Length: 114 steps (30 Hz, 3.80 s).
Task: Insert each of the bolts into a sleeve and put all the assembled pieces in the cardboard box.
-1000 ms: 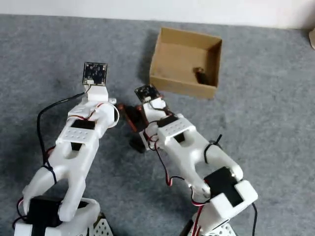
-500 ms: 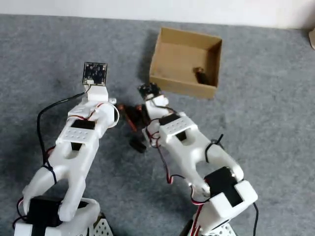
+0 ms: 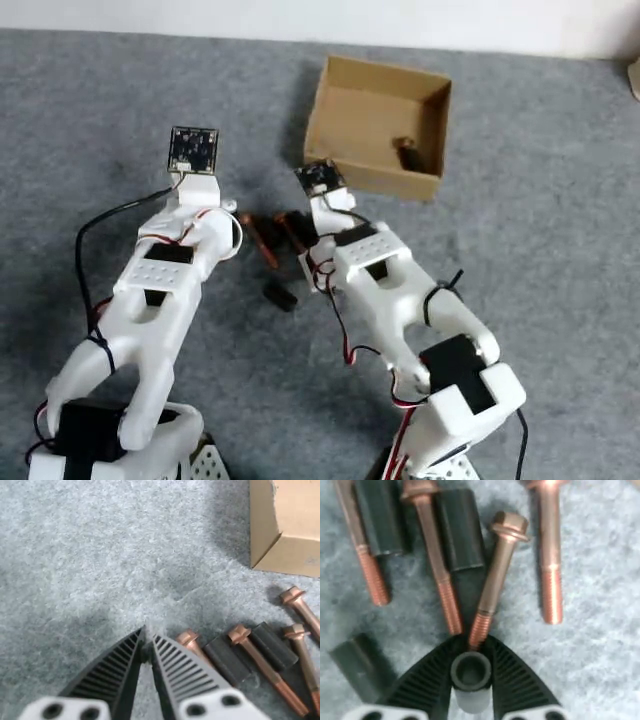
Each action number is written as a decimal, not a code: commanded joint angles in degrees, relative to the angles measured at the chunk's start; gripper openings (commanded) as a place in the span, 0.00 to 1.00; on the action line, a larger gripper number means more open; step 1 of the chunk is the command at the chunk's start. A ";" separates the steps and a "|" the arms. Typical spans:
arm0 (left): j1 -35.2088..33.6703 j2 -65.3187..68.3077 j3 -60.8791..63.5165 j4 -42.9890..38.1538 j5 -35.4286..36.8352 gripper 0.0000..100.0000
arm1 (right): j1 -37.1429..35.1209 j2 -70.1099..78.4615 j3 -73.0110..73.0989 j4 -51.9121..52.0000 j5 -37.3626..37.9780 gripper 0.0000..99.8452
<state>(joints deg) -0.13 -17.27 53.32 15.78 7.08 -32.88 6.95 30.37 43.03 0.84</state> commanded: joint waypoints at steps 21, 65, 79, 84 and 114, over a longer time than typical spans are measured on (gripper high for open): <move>-0.48 -0.13 -2.59 -1.05 0.26 0.01 | 2.07 -1.89 -2.07 10.86 2.46 0.24; -0.13 -0.13 -2.68 -1.14 0.26 0.01 | 4.79 -1.71 0.75 9.10 2.73 0.15; -0.13 -0.13 -2.68 -1.14 0.26 0.01 | 4.44 -1.27 2.68 2.24 2.37 0.15; -0.13 -0.13 -2.68 -1.14 0.26 0.01 | 4.44 -1.27 3.03 2.24 2.37 0.15; -0.13 -0.13 -2.59 -1.05 0.26 0.01 | 3.47 -1.27 3.21 0.66 2.29 0.14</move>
<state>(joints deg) -0.13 -17.27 53.32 15.78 7.08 -27.52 5.27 33.80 47.16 2.77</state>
